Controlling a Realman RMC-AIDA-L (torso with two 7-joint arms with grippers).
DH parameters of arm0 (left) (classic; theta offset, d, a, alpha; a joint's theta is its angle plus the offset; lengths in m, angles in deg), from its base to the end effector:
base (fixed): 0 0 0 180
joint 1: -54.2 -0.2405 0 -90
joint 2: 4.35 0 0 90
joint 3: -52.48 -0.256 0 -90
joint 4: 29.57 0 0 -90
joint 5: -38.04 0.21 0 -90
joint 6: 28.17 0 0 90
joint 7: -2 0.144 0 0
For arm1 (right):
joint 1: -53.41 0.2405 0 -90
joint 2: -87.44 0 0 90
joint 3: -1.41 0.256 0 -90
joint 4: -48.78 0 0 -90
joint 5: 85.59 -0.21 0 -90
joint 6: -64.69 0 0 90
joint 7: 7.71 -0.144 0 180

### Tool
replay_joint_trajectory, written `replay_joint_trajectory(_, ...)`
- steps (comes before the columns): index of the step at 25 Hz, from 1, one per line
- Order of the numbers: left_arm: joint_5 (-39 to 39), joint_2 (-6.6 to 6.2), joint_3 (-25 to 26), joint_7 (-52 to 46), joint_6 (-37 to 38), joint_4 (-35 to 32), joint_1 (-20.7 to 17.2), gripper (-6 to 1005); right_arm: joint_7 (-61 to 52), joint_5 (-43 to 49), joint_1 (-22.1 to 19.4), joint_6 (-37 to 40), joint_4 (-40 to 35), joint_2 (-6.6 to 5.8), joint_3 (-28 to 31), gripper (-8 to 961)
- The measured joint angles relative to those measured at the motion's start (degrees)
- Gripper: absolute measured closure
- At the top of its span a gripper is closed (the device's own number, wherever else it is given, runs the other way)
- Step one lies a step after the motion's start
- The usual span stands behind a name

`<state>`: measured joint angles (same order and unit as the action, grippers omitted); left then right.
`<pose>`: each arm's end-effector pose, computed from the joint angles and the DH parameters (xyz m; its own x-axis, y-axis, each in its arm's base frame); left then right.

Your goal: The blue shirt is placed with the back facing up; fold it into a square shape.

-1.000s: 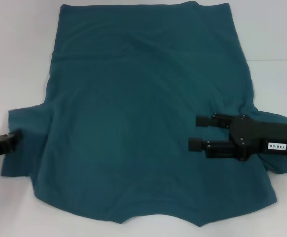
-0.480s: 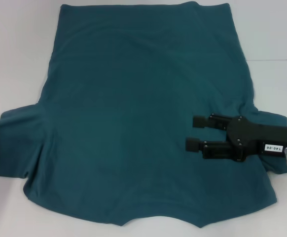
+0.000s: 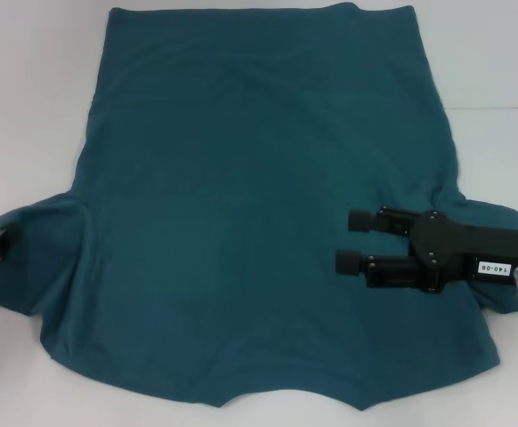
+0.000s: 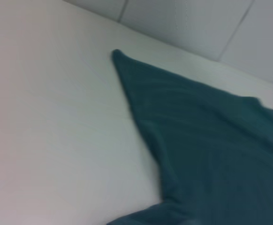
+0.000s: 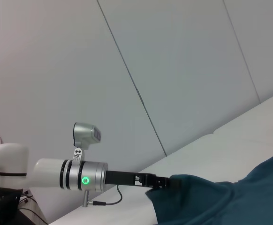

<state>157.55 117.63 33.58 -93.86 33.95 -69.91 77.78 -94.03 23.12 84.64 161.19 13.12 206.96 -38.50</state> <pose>-0.3790 0.3263 0.0467 0.3916 0.5522 0.7360 0.9171 -0.1695 -0.3608 0.2363 0.3216 -0.0015 0.6658 -0.4270 -0.6119 -0.4979 -0.8650 0.0620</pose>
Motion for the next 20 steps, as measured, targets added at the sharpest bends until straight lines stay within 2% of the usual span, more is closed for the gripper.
replay_joint_trajectory(10, -1.28, -0.95, 0.26, -4.22, 13.20, -0.40, 2.01, 970, 0.11, 0.07, -0.04, 0.01, -0.02, 0.00, -0.31, 29)
replay_joint_trajectory(19, -1.69, -0.21, 0.29, -5.80, 14.70, 5.61, 5.78, 967, 1.11, 0.33, -0.20, 0.01, -0.02, -0.01, -0.07, 29)
replay_joint_trajectory(20, -2.42, 0.06, 0.40, -5.81, 14.66, 6.49, 6.08, 941, 1.26, 0.33, -0.21, 0.01, -0.02, -0.05, -0.07, 29)
